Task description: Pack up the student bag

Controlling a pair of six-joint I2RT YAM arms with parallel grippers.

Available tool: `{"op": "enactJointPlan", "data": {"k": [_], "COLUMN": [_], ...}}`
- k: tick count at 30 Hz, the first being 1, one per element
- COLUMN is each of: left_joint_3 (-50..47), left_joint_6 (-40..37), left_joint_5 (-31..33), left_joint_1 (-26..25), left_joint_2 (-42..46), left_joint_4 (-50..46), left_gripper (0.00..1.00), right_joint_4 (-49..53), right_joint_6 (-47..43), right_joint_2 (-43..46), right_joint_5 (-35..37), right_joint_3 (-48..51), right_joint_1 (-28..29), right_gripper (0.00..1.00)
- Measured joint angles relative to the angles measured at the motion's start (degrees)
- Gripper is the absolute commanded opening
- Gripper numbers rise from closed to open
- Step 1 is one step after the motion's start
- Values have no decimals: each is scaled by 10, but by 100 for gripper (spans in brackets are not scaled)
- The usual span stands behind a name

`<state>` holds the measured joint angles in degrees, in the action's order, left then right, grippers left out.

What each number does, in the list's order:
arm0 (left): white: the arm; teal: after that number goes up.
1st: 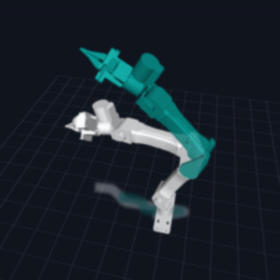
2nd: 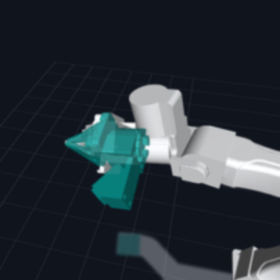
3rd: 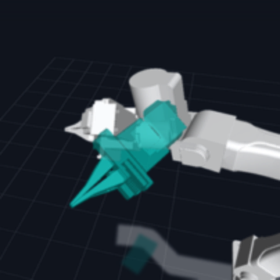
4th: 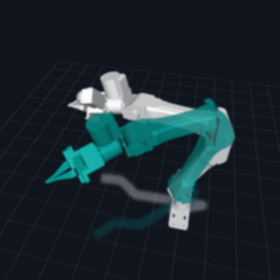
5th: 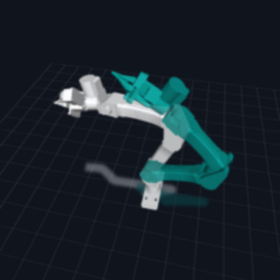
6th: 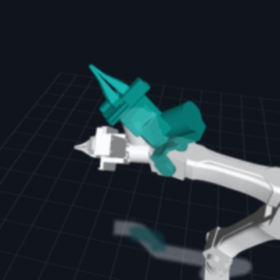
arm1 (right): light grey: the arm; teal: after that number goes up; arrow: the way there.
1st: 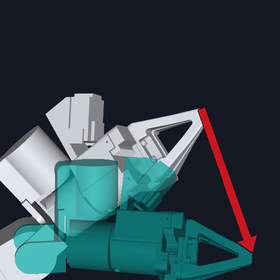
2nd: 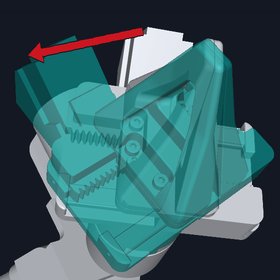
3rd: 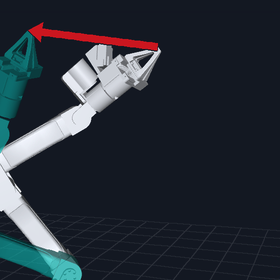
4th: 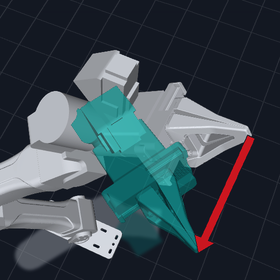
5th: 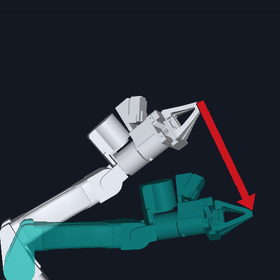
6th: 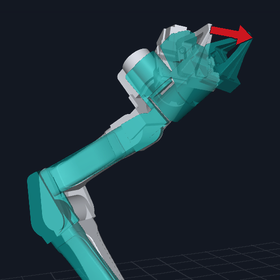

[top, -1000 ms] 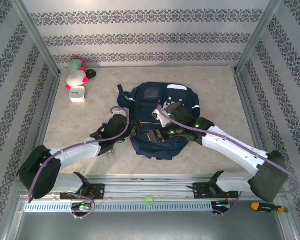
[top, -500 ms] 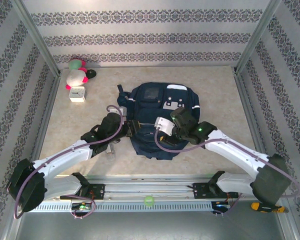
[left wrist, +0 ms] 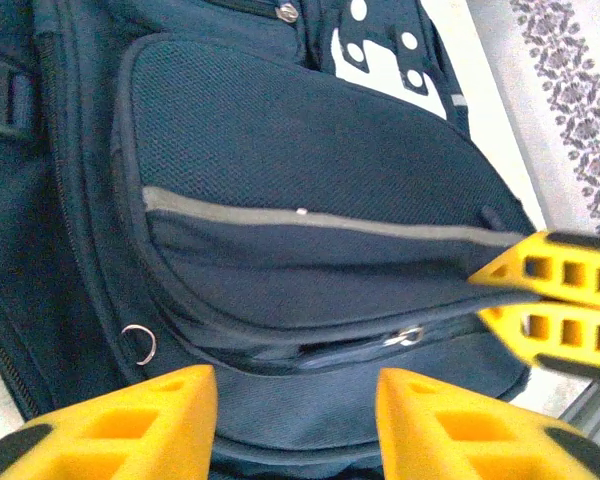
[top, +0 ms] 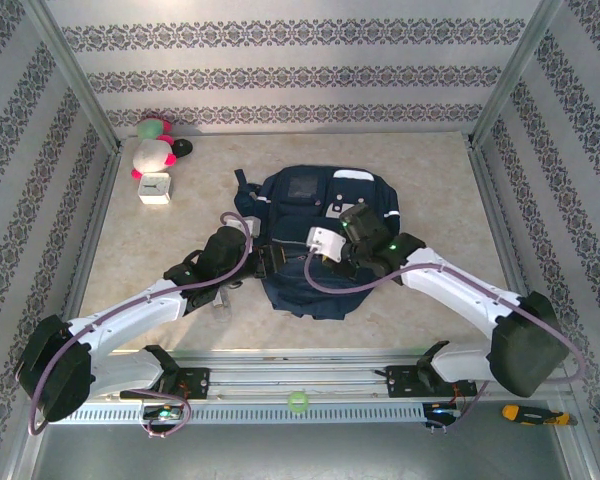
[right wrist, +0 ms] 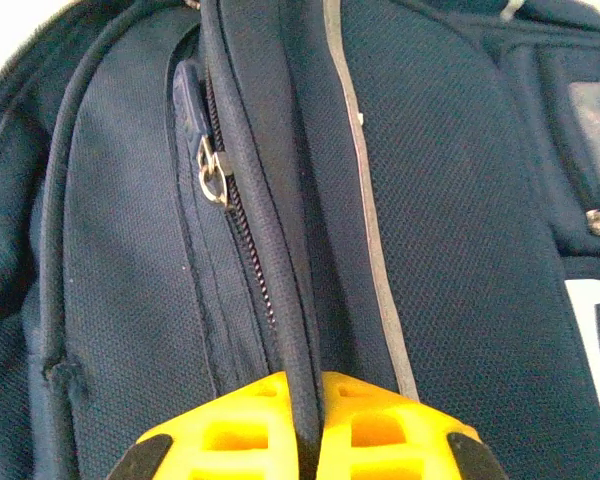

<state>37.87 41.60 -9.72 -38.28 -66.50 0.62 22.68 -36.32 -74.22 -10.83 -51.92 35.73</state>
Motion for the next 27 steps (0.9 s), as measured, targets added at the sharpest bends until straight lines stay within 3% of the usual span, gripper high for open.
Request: {"op": "enactJointPlan", "data": {"k": [6, 20, 27], "left_joint_3": [-5, 1, 14], "left_joint_6": [-23, -55, -56], "left_joint_5": [-26, -45, -51], "left_joint_1": [-7, -27, -31], "left_joint_2": [0, -65, -107], "left_joint_4": [42, 77, 92], "left_gripper": [62, 60, 43], "right_joint_4": [13, 26, 26], "right_joint_6": [6, 49, 64], "right_joint_2": [12, -2, -10], "right_joint_5": [-49, -80, -87], "right_joint_3": [-24, -41, -45], "right_joint_1": [-30, -42, -49], "right_gripper": [0, 0, 0]}}
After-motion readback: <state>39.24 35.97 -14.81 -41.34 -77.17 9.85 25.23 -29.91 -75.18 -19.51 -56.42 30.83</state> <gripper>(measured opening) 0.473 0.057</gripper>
